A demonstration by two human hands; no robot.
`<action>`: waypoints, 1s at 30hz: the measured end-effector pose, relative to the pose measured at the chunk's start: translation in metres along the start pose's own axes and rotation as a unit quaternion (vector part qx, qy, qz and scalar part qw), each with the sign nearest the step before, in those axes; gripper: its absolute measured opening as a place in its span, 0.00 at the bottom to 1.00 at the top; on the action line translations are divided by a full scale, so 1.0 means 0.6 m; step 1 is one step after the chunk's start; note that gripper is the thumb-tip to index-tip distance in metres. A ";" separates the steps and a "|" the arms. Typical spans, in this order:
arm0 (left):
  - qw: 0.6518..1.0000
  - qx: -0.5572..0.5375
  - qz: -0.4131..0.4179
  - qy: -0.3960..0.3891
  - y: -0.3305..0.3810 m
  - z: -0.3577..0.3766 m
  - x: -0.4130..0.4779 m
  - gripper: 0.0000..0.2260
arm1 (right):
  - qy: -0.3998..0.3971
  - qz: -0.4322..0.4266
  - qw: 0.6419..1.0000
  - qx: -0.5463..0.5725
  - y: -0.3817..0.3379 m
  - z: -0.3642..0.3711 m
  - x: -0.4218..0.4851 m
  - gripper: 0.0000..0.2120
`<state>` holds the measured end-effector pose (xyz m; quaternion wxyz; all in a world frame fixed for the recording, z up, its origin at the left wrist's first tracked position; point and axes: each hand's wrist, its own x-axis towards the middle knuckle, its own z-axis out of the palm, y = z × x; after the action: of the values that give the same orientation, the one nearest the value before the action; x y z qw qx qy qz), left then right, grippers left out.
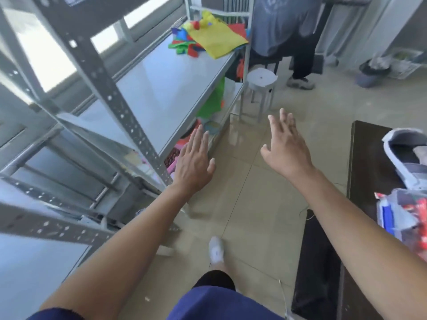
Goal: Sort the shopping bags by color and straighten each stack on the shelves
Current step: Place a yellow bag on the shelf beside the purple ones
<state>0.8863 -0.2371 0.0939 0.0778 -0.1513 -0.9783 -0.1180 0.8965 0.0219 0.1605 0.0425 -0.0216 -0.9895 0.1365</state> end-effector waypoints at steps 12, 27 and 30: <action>0.998 -0.049 -0.035 -0.034 0.014 0.113 0.486 0.37 | -0.029 -0.010 0.999 0.011 0.100 0.004 0.438 0.38; 0.977 -0.074 -0.199 -0.009 0.007 0.197 1.001 0.25 | -0.075 -0.103 0.989 0.074 0.275 0.008 1.041 0.36; 0.958 -0.099 -0.270 -0.010 0.000 0.217 1.059 0.27 | -0.111 -0.118 0.985 0.062 0.289 0.022 1.146 0.38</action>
<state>0.2728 -0.0275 0.0882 0.0179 0.1104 -0.9669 -0.2294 0.2163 0.2222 0.1544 -0.0504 0.1132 -0.9733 0.1931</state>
